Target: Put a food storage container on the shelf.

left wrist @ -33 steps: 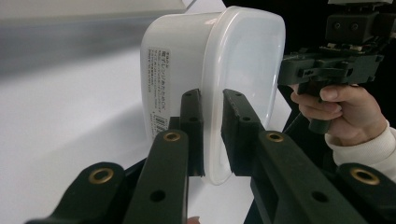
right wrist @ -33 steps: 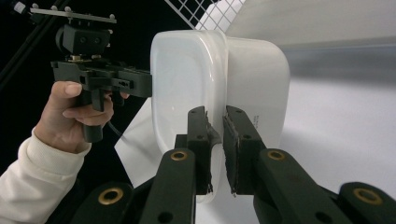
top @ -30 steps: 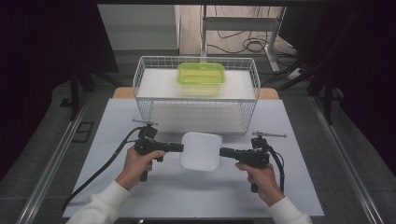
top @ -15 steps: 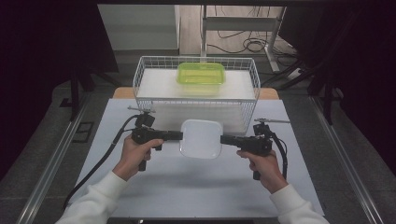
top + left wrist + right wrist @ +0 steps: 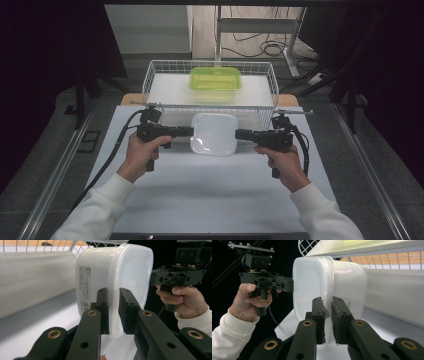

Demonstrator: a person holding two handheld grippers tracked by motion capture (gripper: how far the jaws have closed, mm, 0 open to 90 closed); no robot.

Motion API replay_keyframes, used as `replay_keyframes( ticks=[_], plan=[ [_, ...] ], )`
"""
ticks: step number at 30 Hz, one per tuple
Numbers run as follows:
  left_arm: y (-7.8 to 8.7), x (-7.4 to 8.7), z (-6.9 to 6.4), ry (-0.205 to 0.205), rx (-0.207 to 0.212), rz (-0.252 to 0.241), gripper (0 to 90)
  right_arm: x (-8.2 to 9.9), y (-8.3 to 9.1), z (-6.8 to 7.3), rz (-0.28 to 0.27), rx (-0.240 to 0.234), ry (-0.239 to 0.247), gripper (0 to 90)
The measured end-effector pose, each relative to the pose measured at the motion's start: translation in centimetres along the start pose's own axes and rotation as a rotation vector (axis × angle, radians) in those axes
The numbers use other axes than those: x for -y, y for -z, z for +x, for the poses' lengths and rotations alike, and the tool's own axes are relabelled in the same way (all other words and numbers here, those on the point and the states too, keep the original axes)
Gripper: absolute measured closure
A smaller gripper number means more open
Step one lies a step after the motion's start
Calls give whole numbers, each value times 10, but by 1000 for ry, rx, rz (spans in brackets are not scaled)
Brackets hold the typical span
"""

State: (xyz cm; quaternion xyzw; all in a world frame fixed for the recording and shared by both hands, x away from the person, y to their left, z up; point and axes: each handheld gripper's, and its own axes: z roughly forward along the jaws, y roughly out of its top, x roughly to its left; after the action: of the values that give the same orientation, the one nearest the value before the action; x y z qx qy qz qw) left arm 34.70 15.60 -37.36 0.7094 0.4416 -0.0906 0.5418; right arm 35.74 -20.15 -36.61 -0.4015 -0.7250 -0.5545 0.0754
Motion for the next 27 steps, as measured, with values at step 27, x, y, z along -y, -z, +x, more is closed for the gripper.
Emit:
replay_keyframes(
  ticks=[27],
  plan=[
    [11, -44, -22, -69, -14, -46, 794, -45, 15, 15, -48, 10, 72, 803]
  ],
)
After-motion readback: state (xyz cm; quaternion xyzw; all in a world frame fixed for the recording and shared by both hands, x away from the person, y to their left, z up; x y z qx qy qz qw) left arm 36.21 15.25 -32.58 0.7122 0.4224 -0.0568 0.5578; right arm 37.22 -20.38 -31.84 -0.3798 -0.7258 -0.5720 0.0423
